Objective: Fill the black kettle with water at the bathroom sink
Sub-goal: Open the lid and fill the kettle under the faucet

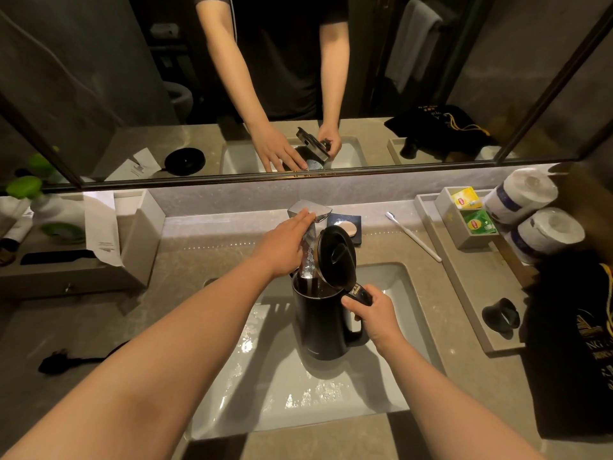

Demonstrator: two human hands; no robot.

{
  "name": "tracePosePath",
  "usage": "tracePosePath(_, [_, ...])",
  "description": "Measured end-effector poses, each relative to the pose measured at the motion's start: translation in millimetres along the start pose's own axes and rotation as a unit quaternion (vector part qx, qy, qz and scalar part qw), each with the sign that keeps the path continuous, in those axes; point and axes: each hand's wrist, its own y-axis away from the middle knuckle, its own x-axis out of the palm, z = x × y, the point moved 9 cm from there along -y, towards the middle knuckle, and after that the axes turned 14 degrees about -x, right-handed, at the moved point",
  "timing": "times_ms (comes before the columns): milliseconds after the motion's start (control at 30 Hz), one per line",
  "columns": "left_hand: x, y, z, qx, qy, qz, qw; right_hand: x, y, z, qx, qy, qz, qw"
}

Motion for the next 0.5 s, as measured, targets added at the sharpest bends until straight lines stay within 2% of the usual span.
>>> tracePosePath(500, [-2.9, -0.8, -1.8, 0.003, -0.003, -0.009, 1.0, -2.1, -1.9, -4.7, 0.001, 0.001, -0.008, 1.0])
